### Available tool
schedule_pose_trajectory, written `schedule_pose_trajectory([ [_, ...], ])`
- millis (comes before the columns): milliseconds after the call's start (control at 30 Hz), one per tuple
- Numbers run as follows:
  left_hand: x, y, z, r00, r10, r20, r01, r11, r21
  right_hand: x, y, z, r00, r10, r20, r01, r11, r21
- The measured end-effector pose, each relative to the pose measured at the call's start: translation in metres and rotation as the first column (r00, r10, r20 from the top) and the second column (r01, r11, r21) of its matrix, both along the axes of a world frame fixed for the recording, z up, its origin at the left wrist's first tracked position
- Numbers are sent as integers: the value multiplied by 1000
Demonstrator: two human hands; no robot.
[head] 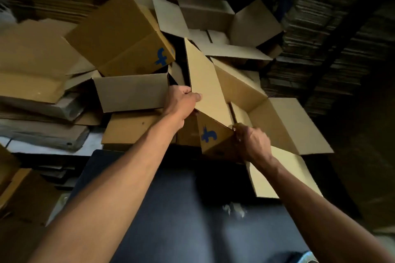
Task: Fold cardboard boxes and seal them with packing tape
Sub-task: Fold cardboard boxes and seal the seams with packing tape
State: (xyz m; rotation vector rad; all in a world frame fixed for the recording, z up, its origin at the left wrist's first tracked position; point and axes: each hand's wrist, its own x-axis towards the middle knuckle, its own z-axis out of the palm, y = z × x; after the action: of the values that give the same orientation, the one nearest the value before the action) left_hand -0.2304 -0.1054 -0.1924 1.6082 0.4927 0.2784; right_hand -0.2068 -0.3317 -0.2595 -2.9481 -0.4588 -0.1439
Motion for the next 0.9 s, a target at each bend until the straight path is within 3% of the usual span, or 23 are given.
schedule_pose_trajectory([
  [100, -32, -7, 43, 999, -18, 49, 14, 997, 81, -29, -9, 39, 1000, 21, -8, -20, 997, 73],
  [267, -121, 1, 81, 992, 96, 81, -104, 989, 103, -92, -6, 83, 989, 148, -21, -141, 969, 202],
  [400, -208, 13, 95, 959, 277, 65, -284, 946, 153, -167, 21, 101, 926, 335, -172, -294, 929, 224],
  [567, -282, 31, 96, 924, 353, -149, -265, 870, 416, -262, 52, 55, 779, 527, -339, -398, 834, 382],
  [667, -304, 19, 85, 904, 346, -250, -140, 795, 590, -310, 60, 26, 584, 637, -504, -300, 746, 595],
  [733, -307, 8, 67, 881, 348, -319, -28, 713, 701, -328, 62, 11, 472, 718, -511, -266, 669, 694],
  [800, -306, -5, 39, 861, 330, -388, 122, 606, 786, -323, 57, -1, 532, 705, -470, -209, 647, 733],
  [900, -305, -23, -11, 850, 314, -423, 247, 471, 846, -285, 24, -10, 833, 420, -359, -72, 726, 683],
])
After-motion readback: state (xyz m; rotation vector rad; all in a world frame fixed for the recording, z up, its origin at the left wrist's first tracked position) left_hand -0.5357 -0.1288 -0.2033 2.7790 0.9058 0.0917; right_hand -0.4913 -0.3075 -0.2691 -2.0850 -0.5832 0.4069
